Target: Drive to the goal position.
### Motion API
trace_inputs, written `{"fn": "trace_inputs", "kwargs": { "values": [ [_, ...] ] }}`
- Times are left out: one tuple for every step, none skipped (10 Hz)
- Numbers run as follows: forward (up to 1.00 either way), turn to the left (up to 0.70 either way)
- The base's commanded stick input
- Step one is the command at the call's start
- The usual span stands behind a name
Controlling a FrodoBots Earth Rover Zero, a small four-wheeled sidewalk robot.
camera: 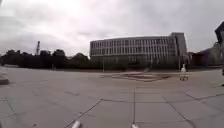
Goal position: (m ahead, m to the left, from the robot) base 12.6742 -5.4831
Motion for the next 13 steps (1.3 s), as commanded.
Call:
{"fn": "trace_inputs", "kwargs": {
  "values": [
    [0.70,0.00],
    [0.70,0.00],
    [0.70,0.00],
    [0.70,0.00],
    [0.70,0.00],
    [0.70,-0.11],
    [0.70,-0.21],
    [0.70,-0.28],
    [0.70,-0.30],
    [0.70,0.00],
    [0.70,0.00],
    [0.70,0.00],
    [0.70,0.00]
  ]
}}
